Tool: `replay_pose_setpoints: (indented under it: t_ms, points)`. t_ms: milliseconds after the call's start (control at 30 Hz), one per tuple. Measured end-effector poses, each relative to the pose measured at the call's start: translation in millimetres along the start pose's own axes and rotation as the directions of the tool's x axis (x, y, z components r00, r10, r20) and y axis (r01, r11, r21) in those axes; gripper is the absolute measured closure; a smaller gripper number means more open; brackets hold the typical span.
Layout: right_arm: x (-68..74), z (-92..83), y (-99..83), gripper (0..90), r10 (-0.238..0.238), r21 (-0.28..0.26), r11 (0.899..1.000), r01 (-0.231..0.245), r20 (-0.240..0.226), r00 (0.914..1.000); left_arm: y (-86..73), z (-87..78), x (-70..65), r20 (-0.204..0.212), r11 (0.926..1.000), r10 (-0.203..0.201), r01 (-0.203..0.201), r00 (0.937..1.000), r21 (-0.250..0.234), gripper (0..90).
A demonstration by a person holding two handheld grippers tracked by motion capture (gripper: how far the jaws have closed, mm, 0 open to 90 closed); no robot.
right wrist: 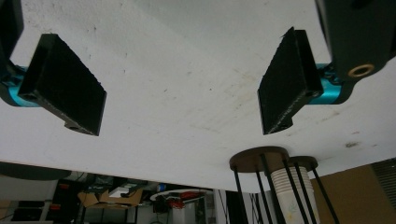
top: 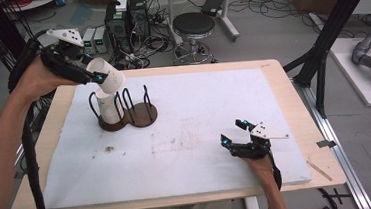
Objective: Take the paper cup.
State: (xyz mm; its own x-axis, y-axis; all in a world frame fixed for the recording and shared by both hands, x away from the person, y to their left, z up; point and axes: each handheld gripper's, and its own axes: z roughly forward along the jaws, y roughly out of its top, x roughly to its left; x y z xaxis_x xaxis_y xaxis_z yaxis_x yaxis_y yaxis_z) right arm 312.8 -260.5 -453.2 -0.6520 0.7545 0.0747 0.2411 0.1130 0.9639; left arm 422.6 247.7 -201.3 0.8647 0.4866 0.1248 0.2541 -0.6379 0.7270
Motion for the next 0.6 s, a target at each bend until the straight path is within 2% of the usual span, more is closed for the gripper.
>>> replay_pose_setpoints:
  t_ms: [100, 267, 600]
  points:
    - [0.0, 0.0, 0.0, 15.7, 0.001, 0.002, 1.0, -0.001, -0.003, 1.0, -1.5, 2.0, -8.1, 0.022, 0.9997, 0.006, -0.006, 0.9997, -0.025, 34.2]
    - [0.0, -0.1, -0.1, 15.7, 0.0, 0.0, 1.0, 0.0, -0.003, 1.0, 0.7, 3.8, -18.0, 0.028, 0.9986, 0.02, -0.019, 0.9994, -0.05, 34.2]
    - [-0.4, 0.0, 0.0, 15.7, -0.002, 0.001, 1.0, 0.002, -0.004, 1.0, 3.9, 9.6, -45.7, 0.075, 0.9884, 0.043, -0.031, 0.9962, -0.149, 34.3]
